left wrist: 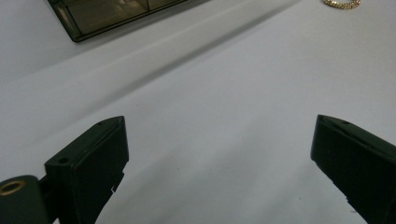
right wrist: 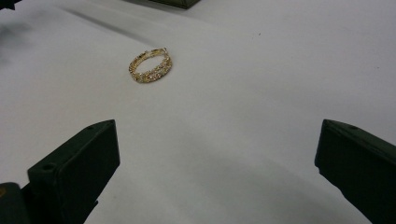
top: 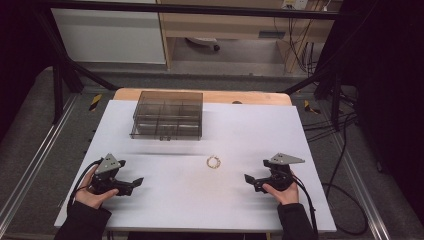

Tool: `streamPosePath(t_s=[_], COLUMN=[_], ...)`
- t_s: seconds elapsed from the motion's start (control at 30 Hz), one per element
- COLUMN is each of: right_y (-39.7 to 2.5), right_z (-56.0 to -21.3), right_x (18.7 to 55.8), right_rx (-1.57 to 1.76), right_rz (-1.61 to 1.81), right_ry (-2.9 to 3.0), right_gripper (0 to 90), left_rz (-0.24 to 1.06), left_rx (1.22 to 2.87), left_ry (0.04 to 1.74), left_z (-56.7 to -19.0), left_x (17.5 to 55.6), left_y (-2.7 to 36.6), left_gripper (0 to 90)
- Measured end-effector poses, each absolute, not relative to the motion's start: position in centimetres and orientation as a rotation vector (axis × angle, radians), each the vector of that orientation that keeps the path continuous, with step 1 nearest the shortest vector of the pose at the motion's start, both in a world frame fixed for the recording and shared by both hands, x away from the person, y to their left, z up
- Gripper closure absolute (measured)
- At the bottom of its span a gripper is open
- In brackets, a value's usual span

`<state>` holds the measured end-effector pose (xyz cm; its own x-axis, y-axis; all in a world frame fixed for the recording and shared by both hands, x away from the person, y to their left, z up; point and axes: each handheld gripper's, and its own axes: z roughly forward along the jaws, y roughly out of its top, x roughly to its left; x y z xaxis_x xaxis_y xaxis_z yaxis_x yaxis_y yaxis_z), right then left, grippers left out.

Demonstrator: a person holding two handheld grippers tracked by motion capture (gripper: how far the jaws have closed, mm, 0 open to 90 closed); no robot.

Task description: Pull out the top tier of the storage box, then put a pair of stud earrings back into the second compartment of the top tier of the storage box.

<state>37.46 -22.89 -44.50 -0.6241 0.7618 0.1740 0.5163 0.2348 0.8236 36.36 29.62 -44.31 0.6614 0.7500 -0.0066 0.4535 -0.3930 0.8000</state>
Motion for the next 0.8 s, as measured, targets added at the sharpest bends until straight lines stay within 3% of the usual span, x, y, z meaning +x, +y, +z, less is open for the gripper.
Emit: streamPosePath(t_s=[0.8], right_y=[-20.2], right_z=[-44.1], right_x=[38.7], right_rx=[1.212], right_rz=[1.276], right_ry=[2.249], right_gripper=[1.7], left_rz=[0.438], left_rx=[2.042], left_ry=[0.937], left_z=[-44.3], left_x=[36.4], left_y=[29.7], left_gripper=[3.9])
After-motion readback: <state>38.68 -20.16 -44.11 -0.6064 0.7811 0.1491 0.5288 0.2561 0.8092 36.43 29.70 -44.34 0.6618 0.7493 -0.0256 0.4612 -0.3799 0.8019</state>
